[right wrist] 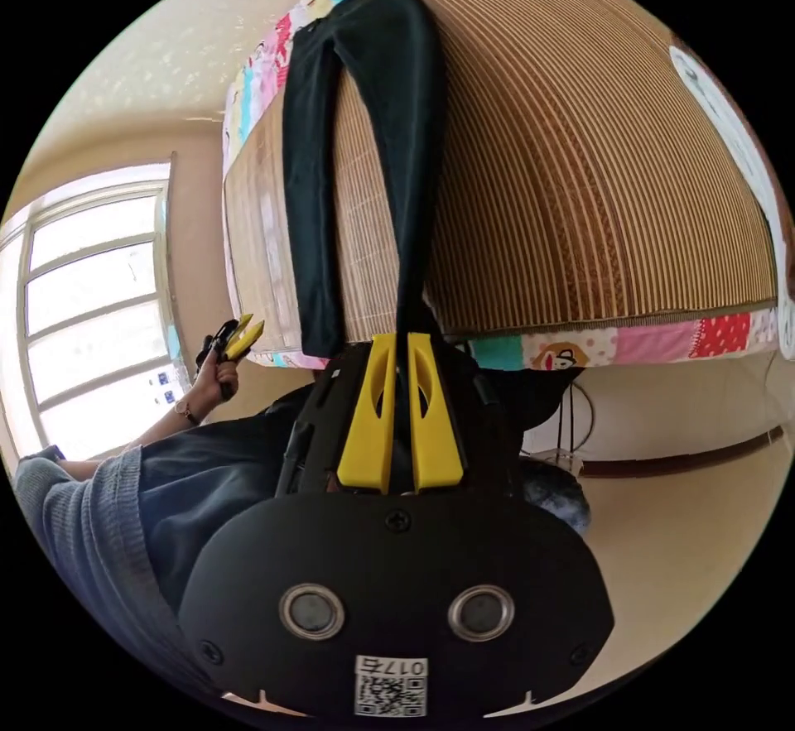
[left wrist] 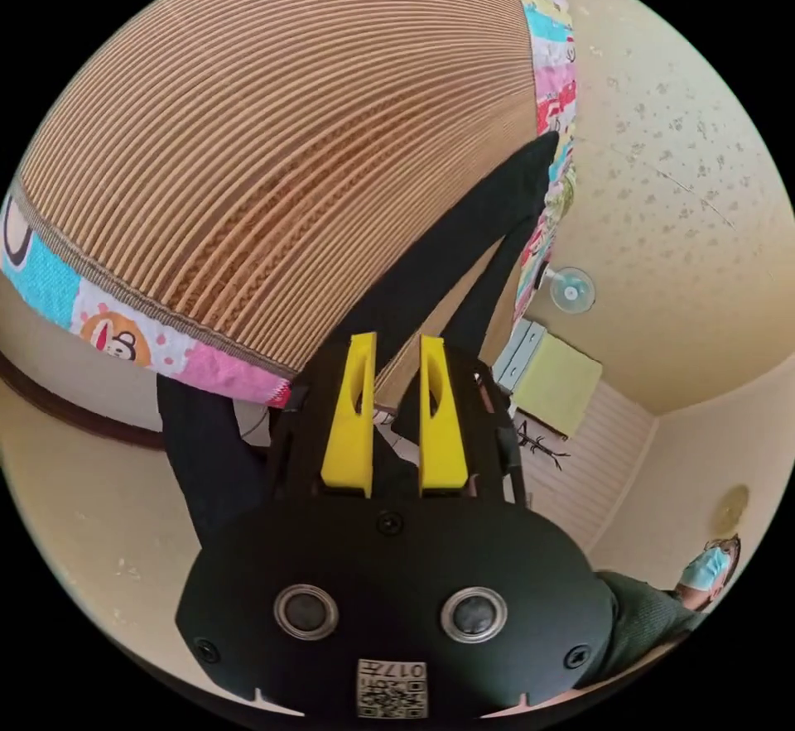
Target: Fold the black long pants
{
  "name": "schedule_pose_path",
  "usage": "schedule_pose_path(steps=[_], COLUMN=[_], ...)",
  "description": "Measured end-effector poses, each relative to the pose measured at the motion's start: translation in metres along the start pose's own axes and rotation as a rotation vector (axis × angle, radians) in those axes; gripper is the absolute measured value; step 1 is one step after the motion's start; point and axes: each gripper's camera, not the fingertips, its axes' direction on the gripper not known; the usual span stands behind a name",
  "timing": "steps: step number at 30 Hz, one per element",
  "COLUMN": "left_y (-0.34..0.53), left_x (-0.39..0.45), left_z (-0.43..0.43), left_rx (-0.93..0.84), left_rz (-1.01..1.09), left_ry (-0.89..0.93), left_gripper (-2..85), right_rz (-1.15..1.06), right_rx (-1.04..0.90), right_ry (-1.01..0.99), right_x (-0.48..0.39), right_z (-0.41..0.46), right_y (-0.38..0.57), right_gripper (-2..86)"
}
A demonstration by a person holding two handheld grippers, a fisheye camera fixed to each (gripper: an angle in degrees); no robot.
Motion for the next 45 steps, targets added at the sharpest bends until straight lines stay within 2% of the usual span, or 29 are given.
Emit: schedule_pose_path(steps=[3, 4, 7, 9, 14, 17, 19, 20, 21, 23, 27, 30, 32, 33, 34, 36, 38, 40, 41, 45], left_y=[-0.008, -0.006, 0.006, 0.009, 0.015, 0.030, 0.043, 0.046, 0.053, 0.058, 0.062, 0.070, 0.074, 0.077, 0.078, 0.077, 0.075, 0.074, 0.074, 0.073], left_x=[0.079, 0.108, 0.159, 0.176, 0.185, 0.187, 0.176, 0.173, 0.168, 0.158, 0.120, 0.099, 0.090, 0.086, 0.082, 0.075, 0.068, 0.061, 0.059, 0.043], left_z=[0.055, 0.083, 0.140, 0.162, 0.196, 0.219, 0.249, 0.256, 0.265, 0.269, 0.263, 0.257, 0.254, 0.252, 0.251, 0.251, 0.251, 0.250, 0.250, 0.244], left_rx=[-0.228, -0.328, -0.426, -0.423, -0.396, -0.412, -0.521, -0.548, -0.566, -0.552, -0.455, -0.393, -0.366, -0.354, -0.346, -0.343, -0.345, -0.356, -0.357, -0.362], left_rz=[0.253, 0.341, 0.504, 0.543, 0.512, 0.548, 0.549, 0.559, 0.583, 0.562, 0.341, 0.235, 0.197, 0.185, 0.183, 0.177, 0.169, 0.180, 0.182, 0.194], left_ry=[-0.029, -0.068, -0.248, -0.322, -0.379, -0.576, -0.783, -0.818, -0.804, -0.704, -0.540, -0.467, -0.437, -0.427, -0.418, -0.412, -0.409, -0.382, -0.370, -0.296], left_gripper=[11.6, 12.0, 14.0, 15.5, 18.3, 17.9, 14.0, 11.8, 7.4, 5.9, 4.3, 4.2, 4.2, 4.1, 4.1, 4.1, 4.1, 4.1, 4.1, 4.1], right_rz=[-0.169, -0.292, -0.567, -0.665, -0.828, -0.891, -0.917, -0.933, -0.939, -0.956, -0.960, -0.863, -0.705, -0.650, -0.504, -0.246, 0.075, 0.236, 0.276, 0.259], right_rx=[-0.056, -0.110, -0.261, -0.325, -0.402, -0.421, -0.431, -0.434, -0.436, -0.527, -0.611, -0.668, -0.667, -0.657, -0.614, -0.498, -0.215, 0.003, 0.104, 0.275], right_ry=[0.044, 0.106, 0.212, 0.232, 0.250, 0.253, 0.242, 0.228, 0.220, 0.200, 0.176, 0.222, 0.287, 0.279, 0.200, -0.062, -0.447, -0.588, -0.597, -0.574], right_x=[-0.048, -0.072, -0.125, -0.144, -0.176, -0.182, -0.184, -0.184, -0.183, -0.173, -0.134, -0.079, -0.030, -0.019, 0.003, 0.036, 0.080, 0.100, 0.101, 0.075], right_z=[-0.036, -0.042, -0.043, -0.042, -0.055, -0.071, -0.082, -0.091, -0.096, -0.107, -0.138, -0.164, -0.185, -0.191, -0.207, -0.233, -0.261, -0.273, -0.279, -0.286], right_y=[-0.014, -0.022, -0.040, -0.050, -0.063, -0.062, -0.062, -0.064, -0.065, -0.072, -0.088, -0.127, -0.180, -0.197, -0.236, -0.300, -0.373, -0.413, -0.439, -0.510], right_gripper=[3.0, 2.9, 2.9, 2.8, 2.8, 2.7, 2.7, 2.7, 2.7, 2.8, 3.0, 3.5, 4.4, 4.7, 5.6, 6.6, 8.0, 9.2, 10.0, 12.2])
